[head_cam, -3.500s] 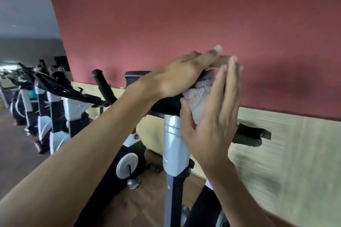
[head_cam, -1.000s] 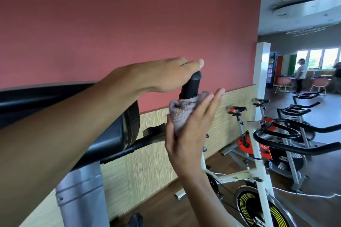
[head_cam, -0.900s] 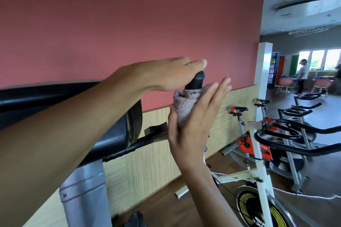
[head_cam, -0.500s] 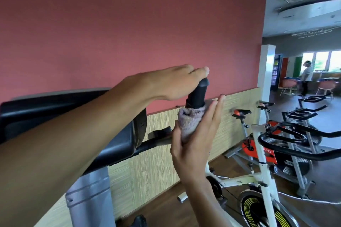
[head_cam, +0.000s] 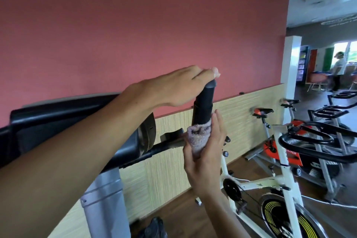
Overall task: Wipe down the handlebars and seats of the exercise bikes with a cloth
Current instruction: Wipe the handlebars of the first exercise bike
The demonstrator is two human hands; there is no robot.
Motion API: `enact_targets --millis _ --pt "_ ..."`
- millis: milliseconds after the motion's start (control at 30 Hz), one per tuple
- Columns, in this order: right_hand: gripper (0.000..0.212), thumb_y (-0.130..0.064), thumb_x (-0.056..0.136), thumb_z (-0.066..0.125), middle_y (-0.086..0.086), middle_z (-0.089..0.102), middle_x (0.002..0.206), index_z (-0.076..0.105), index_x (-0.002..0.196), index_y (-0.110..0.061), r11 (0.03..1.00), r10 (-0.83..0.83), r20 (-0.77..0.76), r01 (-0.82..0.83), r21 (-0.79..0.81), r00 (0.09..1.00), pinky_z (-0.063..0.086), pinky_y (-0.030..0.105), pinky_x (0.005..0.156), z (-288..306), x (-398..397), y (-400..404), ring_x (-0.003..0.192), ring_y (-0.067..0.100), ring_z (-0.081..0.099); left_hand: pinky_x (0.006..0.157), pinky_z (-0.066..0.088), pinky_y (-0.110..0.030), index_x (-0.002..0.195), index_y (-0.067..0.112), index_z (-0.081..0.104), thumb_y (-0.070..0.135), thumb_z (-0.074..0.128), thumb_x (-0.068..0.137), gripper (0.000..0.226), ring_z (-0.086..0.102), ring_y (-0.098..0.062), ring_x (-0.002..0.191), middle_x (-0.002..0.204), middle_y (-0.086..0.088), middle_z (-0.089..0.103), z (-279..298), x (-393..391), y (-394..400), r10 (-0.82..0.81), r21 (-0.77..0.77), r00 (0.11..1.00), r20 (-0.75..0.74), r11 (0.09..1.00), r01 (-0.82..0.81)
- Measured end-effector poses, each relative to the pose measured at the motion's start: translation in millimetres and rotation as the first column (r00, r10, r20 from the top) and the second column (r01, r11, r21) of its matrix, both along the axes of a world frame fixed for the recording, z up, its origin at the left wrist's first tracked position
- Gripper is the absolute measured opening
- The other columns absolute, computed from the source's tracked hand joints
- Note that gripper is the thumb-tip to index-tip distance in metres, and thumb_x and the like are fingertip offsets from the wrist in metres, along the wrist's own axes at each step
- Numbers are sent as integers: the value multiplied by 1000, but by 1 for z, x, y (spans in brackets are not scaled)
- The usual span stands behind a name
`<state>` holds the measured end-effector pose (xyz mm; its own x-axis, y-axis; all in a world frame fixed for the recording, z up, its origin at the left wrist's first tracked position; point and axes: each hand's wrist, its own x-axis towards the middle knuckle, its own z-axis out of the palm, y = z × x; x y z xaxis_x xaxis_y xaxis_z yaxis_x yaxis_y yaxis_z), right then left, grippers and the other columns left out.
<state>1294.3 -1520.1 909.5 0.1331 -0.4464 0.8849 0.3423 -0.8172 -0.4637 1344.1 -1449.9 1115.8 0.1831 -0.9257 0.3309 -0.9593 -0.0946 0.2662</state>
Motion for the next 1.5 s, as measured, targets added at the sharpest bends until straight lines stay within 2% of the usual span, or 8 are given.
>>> enact_targets --millis 233,333,433,600,800,1033,1200,1500 --pt "69 -15 91 65 1 42 140 31 150 -27 967 175 -92 -154 203 980 40 31 111 -44 -29 -18 133 16 46 107 26 -17 146 27 56 50 19 111 56 41 1 134 145 13 52 -1 -10 12 69 -72 996 58 995 -65" --pt "66 -21 92 65 4 43 139 33 149 -26 932 241 7 -233 279 970 45 44 109 -40 -41 -23 130 23 50 99 40 -12 140 24 60 39 25 113 47 55 -4 123 131 12 62 -7 -21 13 87 -158 990 114 985 -68" --pt "69 -13 92 68 7 39 136 31 151 -9 953 283 66 -288 98 957 45 37 107 5 -38 -14 128 20 48 95 48 -47 123 16 61 46 24 107 50 63 -28 106 113 -14 69 -17 -27 6 111 -211 984 142 974 -80" --pt "76 -20 95 67 11 28 149 22 156 -12 965 262 54 -259 -50 964 33 21 115 27 -6 -16 142 9 29 89 48 -57 119 16 53 51 20 105 50 64 -30 97 108 -22 65 -23 -28 4 184 -236 974 130 960 -150" --pt "71 -12 98 63 25 28 144 17 152 -6 910 339 -71 -346 -230 938 59 43 89 -34 14 -53 132 36 44 112 38 -32 147 20 35 36 24 112 40 49 -11 132 145 -5 49 -31 -53 6 353 -305 928 119 902 -305" --pt "84 -14 93 73 12 24 151 18 156 -11 732 630 -106 -634 -249 769 46 32 111 -10 -4 -84 141 30 39 99 42 -45 147 15 45 20 51 101 48 44 -32 134 159 -14 35 -45 -84 -6 535 -315 457 711 823 -472" --pt "82 -2 87 77 8 29 150 28 152 -9 719 665 -23 -648 -251 746 46 49 111 11 3 -66 139 35 42 101 39 -41 142 16 51 28 44 105 40 38 -27 143 153 -4 45 -41 -96 4 559 -282 360 747 757 -590" --pt "83 1 84 80 5 28 147 30 148 -13 643 712 -177 -732 -223 680 31 18 116 -37 35 -96 138 21 36 118 29 -52 138 9 53 36 36 109 44 15 -41 156 160 -17 33 -54 -110 -22 580 -279 179 795 610 -741"
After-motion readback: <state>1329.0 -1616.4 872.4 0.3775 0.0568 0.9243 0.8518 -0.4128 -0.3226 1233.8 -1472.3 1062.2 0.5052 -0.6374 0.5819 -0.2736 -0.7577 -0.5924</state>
